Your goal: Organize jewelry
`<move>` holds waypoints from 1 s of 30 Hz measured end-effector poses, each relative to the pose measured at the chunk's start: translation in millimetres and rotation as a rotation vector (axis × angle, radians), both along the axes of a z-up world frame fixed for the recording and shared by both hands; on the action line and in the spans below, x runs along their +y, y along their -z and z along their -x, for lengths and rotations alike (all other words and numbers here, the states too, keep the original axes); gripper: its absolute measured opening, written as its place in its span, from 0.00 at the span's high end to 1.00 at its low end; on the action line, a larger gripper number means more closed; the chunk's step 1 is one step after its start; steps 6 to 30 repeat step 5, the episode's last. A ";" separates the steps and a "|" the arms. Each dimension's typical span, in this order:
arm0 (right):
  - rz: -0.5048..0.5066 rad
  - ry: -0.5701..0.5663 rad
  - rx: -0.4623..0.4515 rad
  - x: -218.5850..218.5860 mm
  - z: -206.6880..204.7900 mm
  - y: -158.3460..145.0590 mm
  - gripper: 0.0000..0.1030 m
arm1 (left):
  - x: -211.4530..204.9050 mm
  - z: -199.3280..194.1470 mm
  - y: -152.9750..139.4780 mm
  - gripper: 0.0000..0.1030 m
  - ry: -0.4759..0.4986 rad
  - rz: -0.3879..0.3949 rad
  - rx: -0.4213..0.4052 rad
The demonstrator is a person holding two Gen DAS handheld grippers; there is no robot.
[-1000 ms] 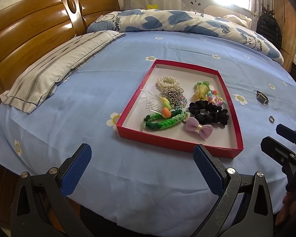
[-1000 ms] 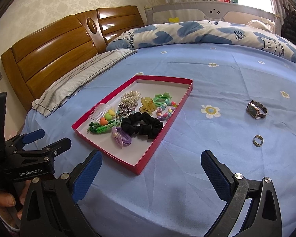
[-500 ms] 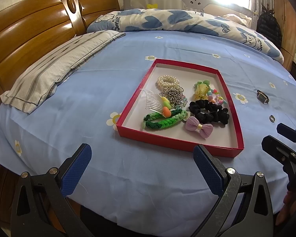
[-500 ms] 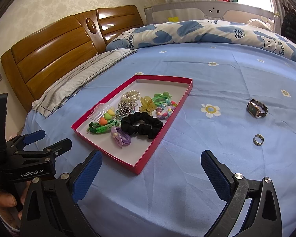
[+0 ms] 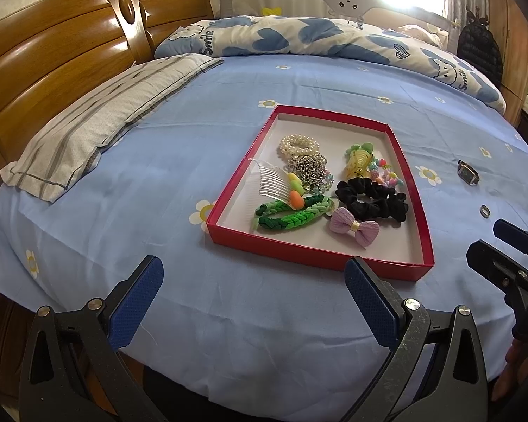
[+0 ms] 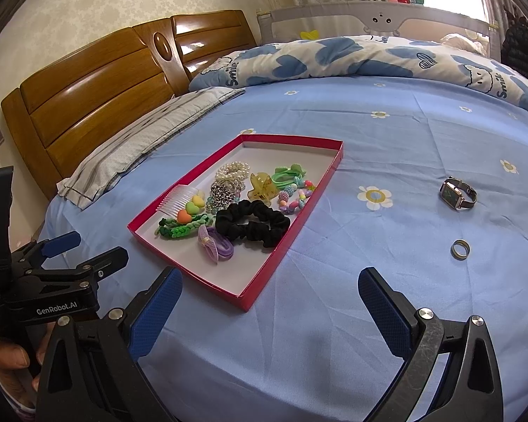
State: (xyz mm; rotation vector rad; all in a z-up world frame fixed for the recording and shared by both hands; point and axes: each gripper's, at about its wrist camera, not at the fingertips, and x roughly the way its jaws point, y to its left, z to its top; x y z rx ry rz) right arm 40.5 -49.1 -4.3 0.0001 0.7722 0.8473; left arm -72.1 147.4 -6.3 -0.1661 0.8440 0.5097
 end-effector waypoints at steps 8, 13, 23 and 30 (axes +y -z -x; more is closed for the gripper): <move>0.000 -0.001 0.000 -0.2 -0.1 -0.1 0.02 | -0.5 0.0 0.2 0.00 0.001 -0.001 0.000; 0.000 -0.001 0.000 -0.2 -0.1 -0.1 0.02 | -0.5 0.0 0.2 0.00 0.001 -0.001 0.000; 0.000 -0.001 0.000 -0.2 -0.1 -0.1 0.02 | -0.5 0.0 0.2 0.00 0.001 -0.001 0.000; 0.000 -0.001 0.000 -0.2 -0.1 -0.1 0.02 | -0.5 0.0 0.2 0.00 0.001 -0.001 0.000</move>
